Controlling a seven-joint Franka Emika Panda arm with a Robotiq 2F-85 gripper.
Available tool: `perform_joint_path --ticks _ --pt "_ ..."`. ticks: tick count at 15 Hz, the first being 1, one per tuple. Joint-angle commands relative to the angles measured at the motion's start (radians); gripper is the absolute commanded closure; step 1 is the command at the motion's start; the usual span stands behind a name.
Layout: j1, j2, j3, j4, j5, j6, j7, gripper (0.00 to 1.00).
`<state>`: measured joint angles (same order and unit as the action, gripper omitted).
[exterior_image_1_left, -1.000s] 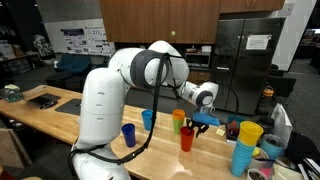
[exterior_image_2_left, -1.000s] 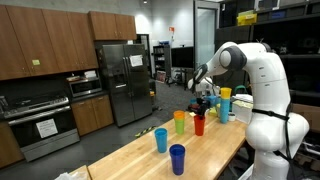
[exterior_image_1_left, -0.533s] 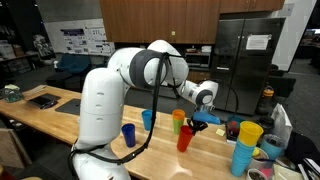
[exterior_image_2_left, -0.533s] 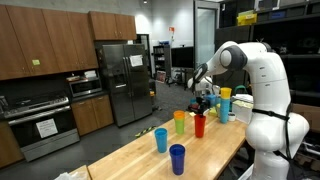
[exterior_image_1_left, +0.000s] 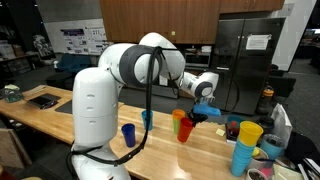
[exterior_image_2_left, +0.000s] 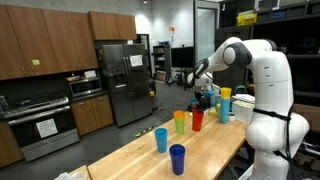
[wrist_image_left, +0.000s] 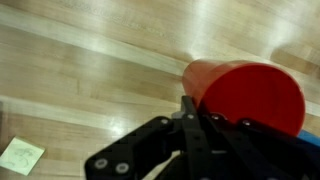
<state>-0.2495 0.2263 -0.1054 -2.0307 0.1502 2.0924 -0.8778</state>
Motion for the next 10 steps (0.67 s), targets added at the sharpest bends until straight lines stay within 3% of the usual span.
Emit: perform_joint_path --ticks 1,10 --pt "0.006 -0.122 0.001 -0.031 0.021 -0.034 -0.02 0.99" --pt "0.094 -0.268 0.002 0.007 0.018 -0.063 0.018 0.99"
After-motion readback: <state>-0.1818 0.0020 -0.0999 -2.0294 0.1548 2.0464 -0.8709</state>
